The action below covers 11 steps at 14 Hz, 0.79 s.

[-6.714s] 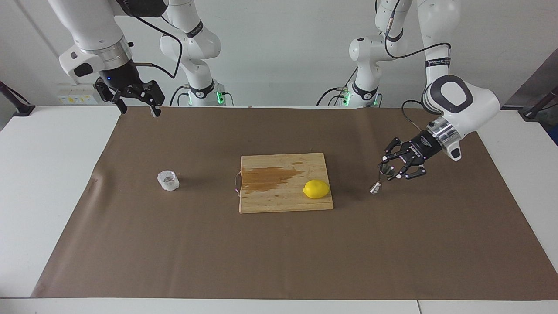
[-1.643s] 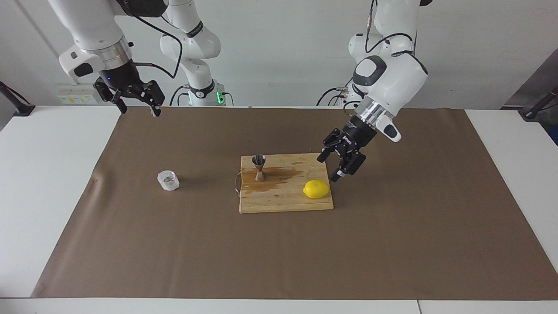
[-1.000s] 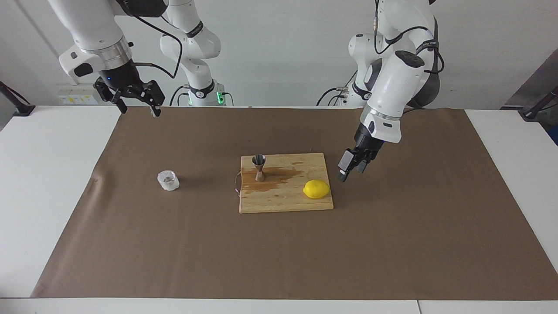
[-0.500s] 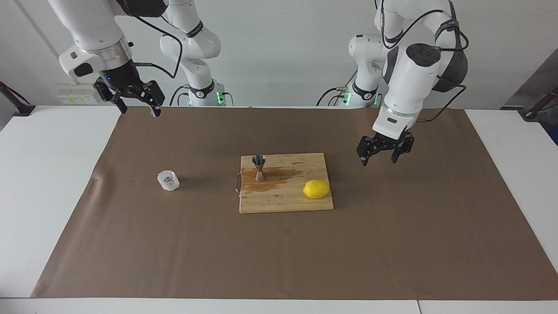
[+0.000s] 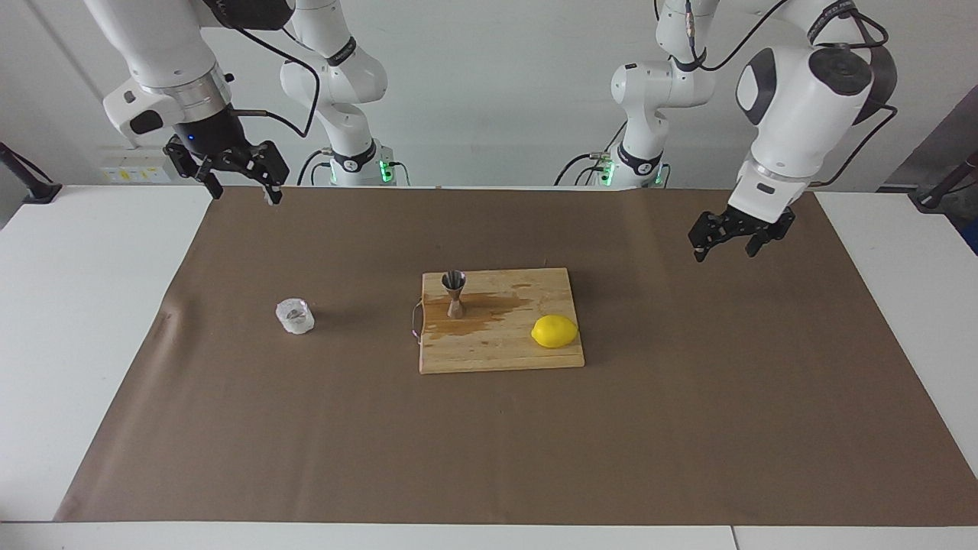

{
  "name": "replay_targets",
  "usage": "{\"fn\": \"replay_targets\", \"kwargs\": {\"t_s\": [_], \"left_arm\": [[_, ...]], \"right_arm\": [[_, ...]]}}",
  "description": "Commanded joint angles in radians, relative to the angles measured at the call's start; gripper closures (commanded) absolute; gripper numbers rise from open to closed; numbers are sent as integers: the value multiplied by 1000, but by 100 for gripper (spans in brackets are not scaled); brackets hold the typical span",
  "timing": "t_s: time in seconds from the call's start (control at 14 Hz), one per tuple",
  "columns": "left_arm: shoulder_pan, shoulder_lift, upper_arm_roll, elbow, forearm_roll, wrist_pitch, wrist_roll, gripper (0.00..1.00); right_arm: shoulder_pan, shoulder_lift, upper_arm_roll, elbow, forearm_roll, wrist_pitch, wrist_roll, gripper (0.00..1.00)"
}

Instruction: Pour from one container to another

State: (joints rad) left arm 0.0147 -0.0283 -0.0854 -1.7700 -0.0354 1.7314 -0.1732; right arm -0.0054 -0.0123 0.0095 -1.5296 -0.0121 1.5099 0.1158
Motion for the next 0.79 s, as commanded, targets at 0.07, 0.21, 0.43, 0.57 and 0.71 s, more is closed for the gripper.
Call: {"fn": "replay_targets", "kwargs": {"t_s": [0.07, 0.21, 0.43, 0.57, 0.71], "left_arm": [[21, -1, -14, 161, -23, -194, 3, 0], [19, -1, -23, 188, -14, -249, 4, 0], [112, -25, -114, 146, -18, -237, -6, 0], [100, -28, -114, 142, -21, -242, -5, 0], [44, -28, -111, 142, -17, -247, -8, 0]], "right_arm": [[-10, -5, 6, 6, 11, -17, -21, 0], [-10, -5, 6, 6, 11, -17, -21, 0], [-10, -5, 6, 6, 11, -17, -21, 0], [-10, -5, 6, 6, 11, -17, -21, 0], [-10, -5, 6, 6, 11, -17, -21, 0]]}}
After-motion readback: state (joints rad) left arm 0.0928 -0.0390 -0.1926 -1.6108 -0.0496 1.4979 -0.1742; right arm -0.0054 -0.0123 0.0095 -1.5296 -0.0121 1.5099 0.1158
